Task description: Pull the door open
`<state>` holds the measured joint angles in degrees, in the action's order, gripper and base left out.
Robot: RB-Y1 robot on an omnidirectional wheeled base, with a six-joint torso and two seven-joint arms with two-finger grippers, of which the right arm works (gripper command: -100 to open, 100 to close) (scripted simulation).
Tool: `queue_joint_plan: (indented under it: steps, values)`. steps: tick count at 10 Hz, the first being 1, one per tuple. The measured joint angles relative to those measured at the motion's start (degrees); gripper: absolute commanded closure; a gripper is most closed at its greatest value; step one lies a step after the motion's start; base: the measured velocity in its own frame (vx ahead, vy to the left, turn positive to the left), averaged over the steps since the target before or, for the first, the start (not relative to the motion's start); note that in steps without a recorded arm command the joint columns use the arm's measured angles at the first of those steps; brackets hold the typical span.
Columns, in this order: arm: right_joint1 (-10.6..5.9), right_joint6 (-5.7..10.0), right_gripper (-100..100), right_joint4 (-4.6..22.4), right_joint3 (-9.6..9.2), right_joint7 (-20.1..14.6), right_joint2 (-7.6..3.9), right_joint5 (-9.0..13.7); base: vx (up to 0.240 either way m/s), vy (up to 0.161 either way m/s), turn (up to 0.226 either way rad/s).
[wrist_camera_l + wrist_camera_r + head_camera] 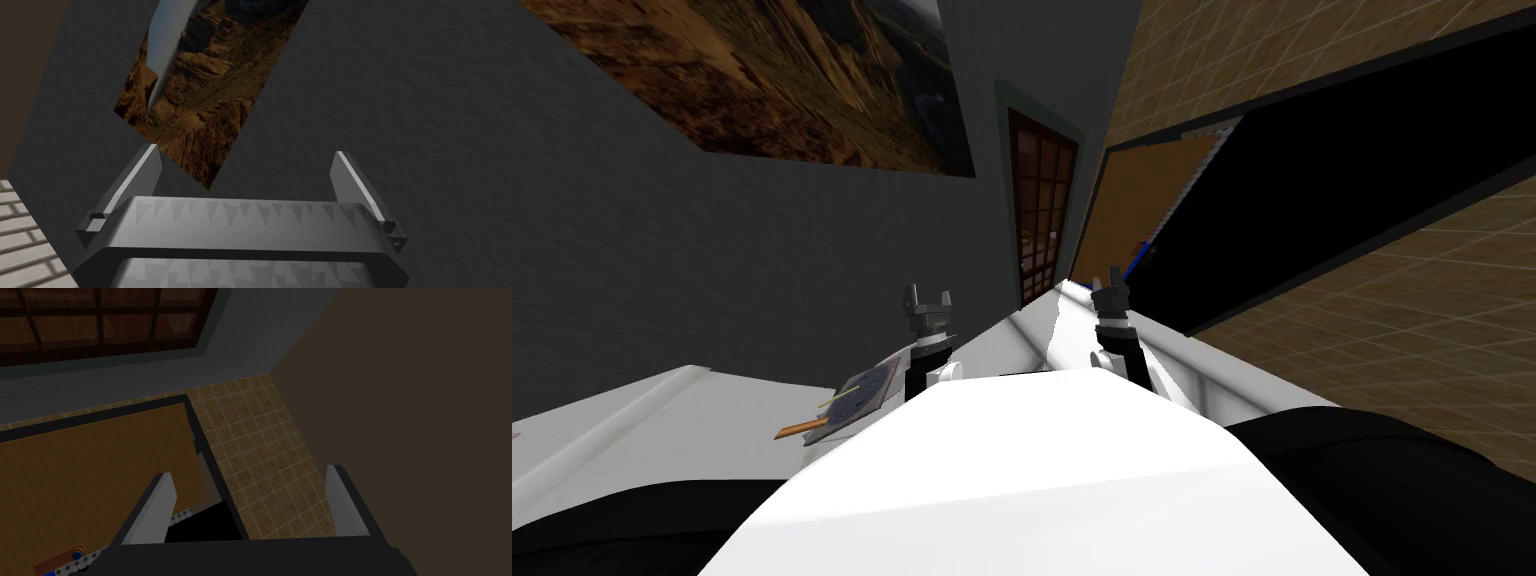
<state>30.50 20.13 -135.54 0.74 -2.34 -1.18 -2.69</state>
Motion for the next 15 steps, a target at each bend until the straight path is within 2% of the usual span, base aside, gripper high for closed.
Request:
queue_joint_plan:
  steps: [7,15]
  values:
    - [-1.84,3.38,-100,7.77,-3.03,-7.52,-2.89,4.64,0.132,-0.024,0.096]
    - [-3.94,6.74,-100,15.7,-5.97,-15.1,-5.45,9.28,0.082,-0.021,0.086]
